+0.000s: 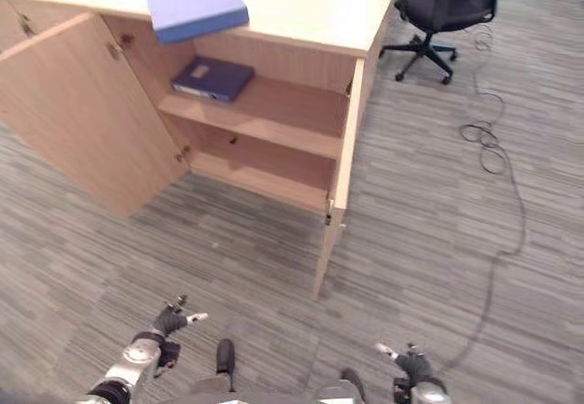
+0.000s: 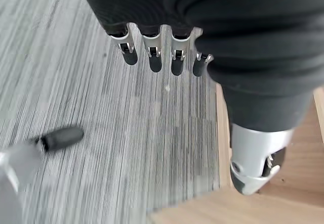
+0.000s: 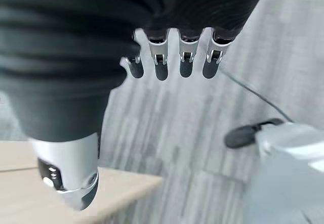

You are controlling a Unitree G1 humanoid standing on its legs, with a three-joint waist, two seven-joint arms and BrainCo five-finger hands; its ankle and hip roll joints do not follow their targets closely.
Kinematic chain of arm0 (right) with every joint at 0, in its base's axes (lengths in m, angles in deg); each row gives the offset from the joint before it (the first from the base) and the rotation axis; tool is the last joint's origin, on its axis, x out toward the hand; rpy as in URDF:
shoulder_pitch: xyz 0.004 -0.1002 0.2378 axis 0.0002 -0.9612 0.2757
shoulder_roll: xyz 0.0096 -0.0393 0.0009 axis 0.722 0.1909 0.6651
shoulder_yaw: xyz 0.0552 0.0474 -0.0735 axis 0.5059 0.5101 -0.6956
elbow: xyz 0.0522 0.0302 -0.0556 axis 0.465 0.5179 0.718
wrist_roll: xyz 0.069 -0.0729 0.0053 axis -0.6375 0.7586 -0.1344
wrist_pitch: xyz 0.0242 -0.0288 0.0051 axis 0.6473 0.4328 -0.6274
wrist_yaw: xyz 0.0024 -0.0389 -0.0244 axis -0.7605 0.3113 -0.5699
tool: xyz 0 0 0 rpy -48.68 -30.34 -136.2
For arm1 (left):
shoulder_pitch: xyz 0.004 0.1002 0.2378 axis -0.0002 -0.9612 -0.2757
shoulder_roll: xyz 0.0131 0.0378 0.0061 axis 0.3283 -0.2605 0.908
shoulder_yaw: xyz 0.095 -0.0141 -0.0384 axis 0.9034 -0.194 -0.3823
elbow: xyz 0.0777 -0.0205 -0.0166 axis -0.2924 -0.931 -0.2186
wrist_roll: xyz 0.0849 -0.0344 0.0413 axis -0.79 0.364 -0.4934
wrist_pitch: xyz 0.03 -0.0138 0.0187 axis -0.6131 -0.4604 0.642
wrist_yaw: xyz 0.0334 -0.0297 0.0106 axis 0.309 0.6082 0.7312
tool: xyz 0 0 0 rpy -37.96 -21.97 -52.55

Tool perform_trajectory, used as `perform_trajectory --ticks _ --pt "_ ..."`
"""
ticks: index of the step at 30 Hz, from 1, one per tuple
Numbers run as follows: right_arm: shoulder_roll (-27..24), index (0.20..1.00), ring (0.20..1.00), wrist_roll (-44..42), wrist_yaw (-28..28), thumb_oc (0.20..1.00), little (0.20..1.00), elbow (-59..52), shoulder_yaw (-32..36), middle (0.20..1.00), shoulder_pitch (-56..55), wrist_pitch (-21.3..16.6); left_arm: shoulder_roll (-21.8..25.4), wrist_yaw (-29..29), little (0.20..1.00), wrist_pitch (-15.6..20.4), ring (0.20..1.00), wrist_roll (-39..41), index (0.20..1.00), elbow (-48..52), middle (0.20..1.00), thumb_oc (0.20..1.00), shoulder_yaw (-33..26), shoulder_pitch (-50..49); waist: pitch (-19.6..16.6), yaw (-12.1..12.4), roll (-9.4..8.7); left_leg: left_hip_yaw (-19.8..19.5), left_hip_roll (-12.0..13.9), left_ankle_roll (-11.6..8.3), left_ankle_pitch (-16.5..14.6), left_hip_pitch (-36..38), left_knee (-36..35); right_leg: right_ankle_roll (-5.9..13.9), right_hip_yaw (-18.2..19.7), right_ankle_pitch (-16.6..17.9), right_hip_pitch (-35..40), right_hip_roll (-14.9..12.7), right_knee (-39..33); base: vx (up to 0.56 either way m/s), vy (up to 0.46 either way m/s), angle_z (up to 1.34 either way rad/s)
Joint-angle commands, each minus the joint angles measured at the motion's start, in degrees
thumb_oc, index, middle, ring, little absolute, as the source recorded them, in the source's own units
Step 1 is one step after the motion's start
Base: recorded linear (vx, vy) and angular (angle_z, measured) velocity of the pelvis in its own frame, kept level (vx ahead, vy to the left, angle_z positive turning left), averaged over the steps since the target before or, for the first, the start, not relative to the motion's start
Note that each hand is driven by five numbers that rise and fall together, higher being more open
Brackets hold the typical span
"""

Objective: Put the empty folder in the office cabinet

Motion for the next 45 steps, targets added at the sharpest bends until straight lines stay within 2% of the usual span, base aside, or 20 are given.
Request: perform_trajectory --ticks 1,5,6,7,8,10,12,13,14,17,21,24,25,27,29,32,34,38,42,45 --pt "-5.1 1.0 1.0 -1.3 0.0 1.0 1.0 0.7 0.9 1.0 3.3 -1.6 -1.6 -0.1 1.0 2.1 1.0 -0.5 1.0 1.3 1.0 1.0 1.5 0.1 -1.8 1.1 4.55 -6.2 13.0 -7.6 3.8 -3.6 -2.3 1.17 3.7 -10.6 1.3 3.3 1.9 0.15 0.396 -0.63" --pt "-2.6 1.0 1.0 -3.0 -1.0 1.0 1.0 0.3 1.7 1.0 3.3 -1.3 0.0 -0.3 1.0 2.1 1.0 -2.5 1.0 1.2 1.0 1.0 3.5 2.4 -2.1 0.5 1.17 -1.2 9.9 -5.02 -1.4 -4.7 3.7 4.71 4.7 -5.6 -1.4 -2.4 3.7 0.11 0.407 -0.29" --pt "-1.5 1.0 1.0 -3.3 -1.1 1.0 1.0 -0.5 0.6 1.0 4.8 -1.4 1.5 0.1 1.0 2.2 1.0 -2.4 1.0 2.3 1.0 1.0 3.8 3.7 -1.4 0.5 0.23 1.9 9.8 -4.47 -2.8 -3.9 4.3 4.77 3.4 1.0 -6.0 -3.5 5.8 -0.02 0.276 -0.71" --pt "-1.5 1.0 1.0 -3.3 -1.1 1.0 1.0 -0.5 0.6 1.0 4.9 -1.4 1.5 0.1 1.0 2.2 1.0 -2.4 1.0 2.3 1.0 1.0 3.8 3.8 -1.6 0.7 0.29 2.1 9.9 -4.47 -2.6 -4.2 4.3 4.77 3.6 1.2 -6.5 -3.4 5.8 -0.09 0.49 -1.12" --pt "-0.6 1.0 1.0 -3.5 -0.9 1.0 1.0 -1.4 -0.8 1.0 6.7 -1.6 3.2 0.7 1.0 2.1 1.0 -1.9 1.0 3.4 1.0 1.0 4.0 4.8 -0.8 2.0 0.35 7.1 10.2 -3.87 -3.4 -2.4 3.5 4.3 -9.2 5.0 -10.8 -5.9 7.8 -0.13 0.445 -1.52" --pt "0.2 1.0 1.0 -2.8 -0.5 1.0 1.0 -2.8 -2.1 1.0 7.2 -1.9 3.7 0.6 1.0 1.9 1.0 -2.0 1.0 4.1 1.0 1.0 3.4 4.8 -0.5 2.7 1.13 12.6 9.2 -2.55 -3.4 -1.1 2.4 2.65 -22.6 2.7 -11.8 -6.5 11.9 -0.16 0.667 -1.5" --pt "0.6 1.0 1.0 -2.6 -0.6 1.0 1.0 -3.2 -2.5 1.0 7.2 -2.0 3.8 0.4 1.0 1.9 1.0 -2.0 1.0 4.5 1.0 1.0 3.1 4.4 -0.5 2.5 1.12 14.3 7.8 -1.49 -3.8 0.0 1.6 2.04 -24.7 0.7 -12.5 -4.7 15.1 -0.07 0.574 -1.09" --pt "1.3 1.0 1.0 -2.1 -0.5 1.0 1.0 -3.4 -3.0 1.0 6.6 -2.5 3.5 0.1 1.0 1.5 1.0 -1.8 1.0 4.3 1.0 1.0 1.1 3.0 0.2 2.8 0.62 18.6 3.8 1.16 -5.1 2.7 1.3 1.25 -26.6 -4.8 -12.2 3.7 18.9 -0.02 0.48 -0.92" --pt "1.3 1.0 1.0 -2.1 -0.5 1.0 1.0 -3.4 -3.0 1.0 6.6 -2.5 3.5 0.1 1.0 1.5 1.0 -1.8 1.0 4.3 1.0 1.0 1.0 2.9 0.3 2.8 0.59 18.6 3.8 1.16 -5.2 2.9 1.3 1.27 -26.5 -4.9 -12.1 3.7 19.0 -0.03 0.615 -1.66" --pt "2.0 1.0 1.0 -1.7 -0.5 1.0 1.0 -2.3 -3.3 1.0 5.5 -2.6 2.2 -0.1 1.0 1.1 1.0 -1.4 1.0 2.9 1.0 1.0 -0.6 1.3 0.3 3.5 0.0 22.1 0.9 2.56 -6.6 4.4 1.8 -0.96 -30.3 -8.3 -10.2 9.0 18.9 -0.02 0.214 -0.64" --pt "1.2 1.0 1.0 -2.7 -0.9 1.0 1.0 -1.0 -2.6 1.0 3.2 -2.6 0.0 -1.2 1.0 1.6 1.0 -1.6 1.0 2.2 1.0 1.0 -0.8 -0.9 -0.1 2.7 0.66 23.3 -0.7 2.85 -8.2 5.4 4.3 -4.15 -27.1 -8.5 -6.6 10.0 11.9 0.02 0.111 -0.22" --pt "-0.3 1.0 1.0 -3.6 -0.9 1.0 1.0 -0.7 -2.0 1.0 2.9 -2.6 -1.3 -1.7 1.0 1.8 1.0 -0.6 1.0 2.6 1.0 1.0 -0.5 -1.4 0.6 2.4 0.84 24.2 2.5 0.54 -8.6 1.5 16.6 -5.98 -24.6 -9.3 -3.9 10.0 7.9 -0.01 0.013 -0.37" --pt "-0.7 1.0 1.0 -4.2 -0.9 1.0 1.0 -1.1 -2.2 1.0 2.6 -2.7 -1.3 -1.4 1.0 1.9 1.0 0.1 1.0 4.0 1.0 1.0 -0.1 -1.3 2.1 2.8 0.66 21.1 4.6 -1.37 -5.9 -2.1 24.0 -7.49 -22.2 -9.6 -3.2 10.8 7.5 -0.08 -0.044 -0.54" --pt "-2.0 1.0 1.0 -3.8 -0.6 1.0 1.0 -0.9 -2.7 1.0 2.8 -2.4 -1.7 -0.9 1.0 1.8 1.0 0.8 1.0 4.5 1.0 1.0 0.3 -1.0 3.7 3.4 1.27 13.2 4.1 -3.13 -3.7 -6.3 29.7 -8.73 -20.5 -10.0 -2.3 11.6 6.8 -0.07 0.066 -0.1" --pt "-2.2 1.0 1.0 -3.6 -0.7 1.0 1.0 -0.2 -2.5 1.0 2.3 -1.9 -2.1 -0.4 1.0 2.0 1.0 1.5 1.0 3.9 1.0 1.0 0.2 -1.0 3.1 3.1 1.04 9.1 5.3 -2.75 -4.1 -6.3 26.5 -7.56 -19.7 -9.6 -1.9 10.1 6.5 0.03 0.193 -0.37" --pt "-2.9 1.0 1.0 -3.3 -0.9 1.0 1.0 -0.3 -1.2 1.0 1.0 -1.6 -2.2 -0.1 1.0 2.3 1.0 1.9 1.0 3.6 1.0 1.0 0.1 -1.4 1.8 2.4 0.68 7.9 13.3 -2.87 -2.8 -4.3 18.7 -5.34 -20.5 -9.7 -1.9 6.6 6.9 0.1 0.304 -0.15" --pt "-3.2 1.0 1.0 -3.1 -0.9 1.0 1.0 -0.3 -1.0 1.0 0.6 -1.4 -2.2 0.0 1.0 2.2 1.0 2.2 1.0 3.8 1.0 1.0 -0.1 -1.7 1.5 2.6 0.67 7.3 15.1 -3.13 -1.3 -2.7 14.1 -4.56 -19.8 -10.2 -1.7 6.0 7.5 0.17 0.264 0.09" --pt "-4.4 1.0 1.0 -2.5 -0.7 1.0 1.0 0.5 -1.0 1.0 1.1 -1.3 -1.4 1.1 1.0 2.5 1.0 3.1 1.0 1.9 1.0 1.0 -0.3 -0.6 0.0 4.7 2.13 -4.6 18.6 -6.72 5.7 -3.2 0.1 -1.82 -15.0 -13.3 -1.1 4.9 9.7 0.29 0.463 -0.06" --pt "-4.4 1.0 1.0 -1.8 -1.0 1.0 1.0 0.8 0.1 1.0 1.3 -1.2 -1.1 0.4 1.0 2.6 1.0 1.7 1.0 1.1 1.0 1.0 0.6 0.4 -1.7 4.4 1.89 0.4 19.8 -8.39 6.1 -4.9 -1.2 1.21 -14.9 -13.2 1.0 0.9 9.2 0.27 0.551 -0.07" --pt "-3.2 1.0 1.0 -1.7 -1.2 1.0 1.0 0.8 0.8 1.0 1.3 -0.9 -0.4 -0.1 1.0 2.8 1.0 0.2 1.0 0.6 1.0 1.0 2.2 1.8 -3.1 4.3 0.34 3.8 16.8 -8.33 4.5 -5.2 -0.1 4.04 -16.1 -7.1 1.8 -4.6 7.3 0.21 0.468 0.0"
